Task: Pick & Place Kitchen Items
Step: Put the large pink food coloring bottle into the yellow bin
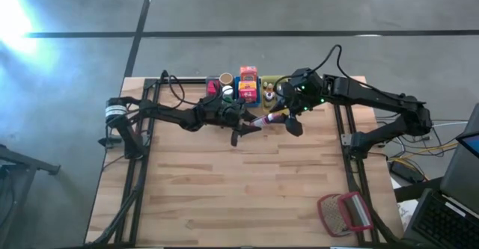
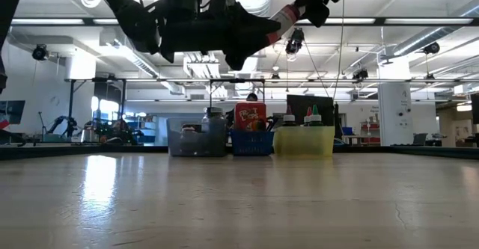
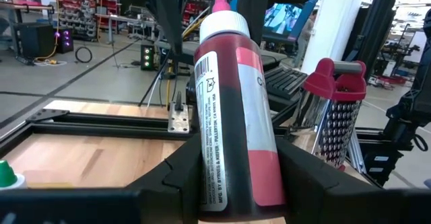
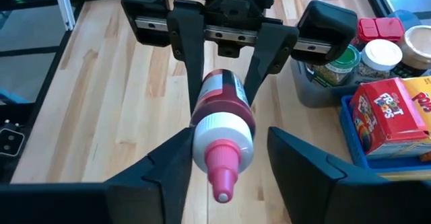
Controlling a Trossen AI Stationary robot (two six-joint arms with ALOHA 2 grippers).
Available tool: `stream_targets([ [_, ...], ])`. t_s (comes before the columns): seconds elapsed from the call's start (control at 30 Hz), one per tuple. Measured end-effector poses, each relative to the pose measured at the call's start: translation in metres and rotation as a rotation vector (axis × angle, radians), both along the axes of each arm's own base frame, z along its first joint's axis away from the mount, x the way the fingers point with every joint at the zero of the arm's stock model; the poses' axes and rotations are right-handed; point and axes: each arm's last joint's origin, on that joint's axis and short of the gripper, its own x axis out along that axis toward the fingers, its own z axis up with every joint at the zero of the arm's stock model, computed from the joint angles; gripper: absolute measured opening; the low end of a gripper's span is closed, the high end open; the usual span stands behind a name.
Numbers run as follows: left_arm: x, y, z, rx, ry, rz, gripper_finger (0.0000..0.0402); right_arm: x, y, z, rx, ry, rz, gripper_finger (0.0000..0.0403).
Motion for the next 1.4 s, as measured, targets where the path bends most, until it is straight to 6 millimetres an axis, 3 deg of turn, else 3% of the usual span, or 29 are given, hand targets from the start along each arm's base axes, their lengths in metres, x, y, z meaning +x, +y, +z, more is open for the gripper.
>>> stream_targets([
  [0.33,0.0001,0.0006,0.0,-0.001,0.0,0.022,0.0152,-0.0002,0.0001,-0.0001,-0.019,0.0,0.018,0.0111],
  [0.6,0.0008,0.0007,-0.0001,-0.04,0.009,0.063,0.0152,-0.0004,-0.0003,-0.0003,-0.021,0.003,0.012,0.0133],
  [0.93,0.0009,0.0011,-0.0015,-0.054,0.026,0.069,0.0154,-0.0004,-0.0004,-0.0007,-0.024,0.006,0.012,0.0118],
  [1.03,0.0013,0.0012,-0.0012,-0.064,0.032,0.057,0.0174,-0.0003,-0.0003,-0.0006,-0.02,0.005,0.01,0.0129],
  [1.17,0.0011,0.0018,-0.0016,-0.091,0.039,0.05,0.023,-0.0003,-0.0004,-0.0006,-0.02,0.005,0.009,0.0126],
  [1.4,-0.0001,0.0028,-0.0065,0.038,0.081,0.059,0.0309,-0.0007,-0.0014,-0.001,-0.029,0.014,-0.009,0.0119],
])
